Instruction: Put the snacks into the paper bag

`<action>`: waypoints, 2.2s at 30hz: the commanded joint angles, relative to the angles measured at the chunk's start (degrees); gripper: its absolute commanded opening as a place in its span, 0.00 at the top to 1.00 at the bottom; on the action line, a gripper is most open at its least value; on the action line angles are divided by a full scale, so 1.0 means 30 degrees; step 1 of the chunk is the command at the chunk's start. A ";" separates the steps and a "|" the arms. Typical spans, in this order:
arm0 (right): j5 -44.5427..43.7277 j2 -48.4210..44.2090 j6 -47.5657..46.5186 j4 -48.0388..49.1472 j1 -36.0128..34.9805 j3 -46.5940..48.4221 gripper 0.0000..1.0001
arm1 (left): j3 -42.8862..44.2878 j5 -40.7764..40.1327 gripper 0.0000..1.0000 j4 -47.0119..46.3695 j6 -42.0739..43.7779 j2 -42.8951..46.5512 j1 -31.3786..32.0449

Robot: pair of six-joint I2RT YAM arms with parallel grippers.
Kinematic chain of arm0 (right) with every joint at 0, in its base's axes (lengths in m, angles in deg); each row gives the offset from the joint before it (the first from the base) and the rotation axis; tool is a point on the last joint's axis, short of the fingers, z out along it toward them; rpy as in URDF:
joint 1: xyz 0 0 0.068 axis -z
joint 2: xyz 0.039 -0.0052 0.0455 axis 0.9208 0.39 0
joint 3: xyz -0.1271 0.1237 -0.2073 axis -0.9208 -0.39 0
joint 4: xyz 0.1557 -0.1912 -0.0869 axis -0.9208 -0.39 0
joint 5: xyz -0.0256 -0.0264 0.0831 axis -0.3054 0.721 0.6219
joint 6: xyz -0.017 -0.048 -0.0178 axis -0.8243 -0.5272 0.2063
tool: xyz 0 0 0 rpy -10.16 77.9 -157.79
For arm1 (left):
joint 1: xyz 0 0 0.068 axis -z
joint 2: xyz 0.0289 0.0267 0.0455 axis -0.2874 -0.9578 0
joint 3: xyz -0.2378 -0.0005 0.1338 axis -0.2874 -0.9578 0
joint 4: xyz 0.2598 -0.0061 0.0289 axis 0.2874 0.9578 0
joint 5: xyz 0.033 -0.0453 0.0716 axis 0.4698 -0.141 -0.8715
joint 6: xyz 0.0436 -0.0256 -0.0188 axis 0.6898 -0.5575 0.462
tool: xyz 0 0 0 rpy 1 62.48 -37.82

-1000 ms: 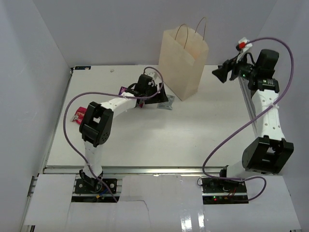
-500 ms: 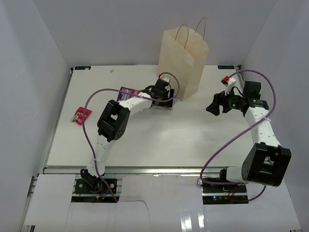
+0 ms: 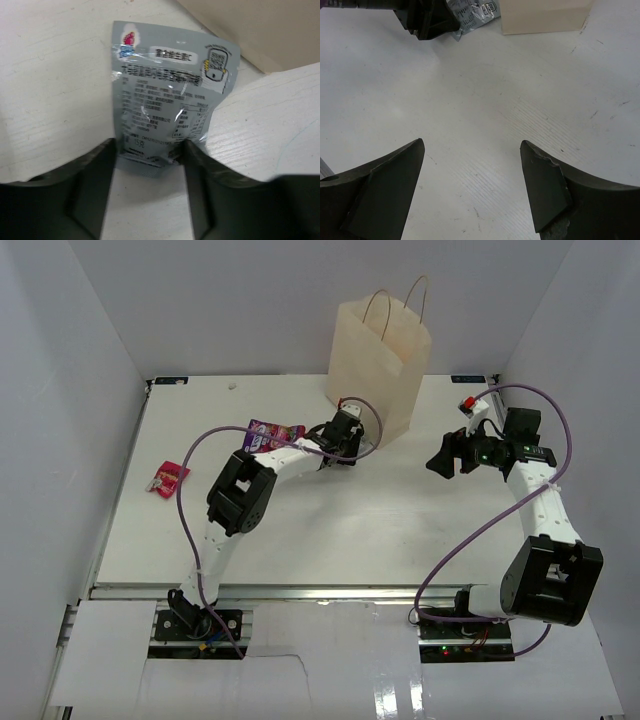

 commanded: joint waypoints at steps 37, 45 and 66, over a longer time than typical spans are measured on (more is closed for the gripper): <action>-0.0038 0.4554 1.3776 0.2670 -0.7428 0.2360 0.20 | -1.2774 1.2833 0.78 -0.6500 -0.3027 1.2740 -0.0196; 0.2186 0.4731 1.4923 0.3872 -0.7428 0.1687 0.77 | -1.2658 1.3038 0.77 -0.6647 -0.3174 1.3063 -0.0196; 0.6967 0.3296 0.8920 0.4370 -0.6696 0.6654 0.92 | -1.2657 1.3656 0.14 -0.7352 -0.3761 1.7894 -0.3271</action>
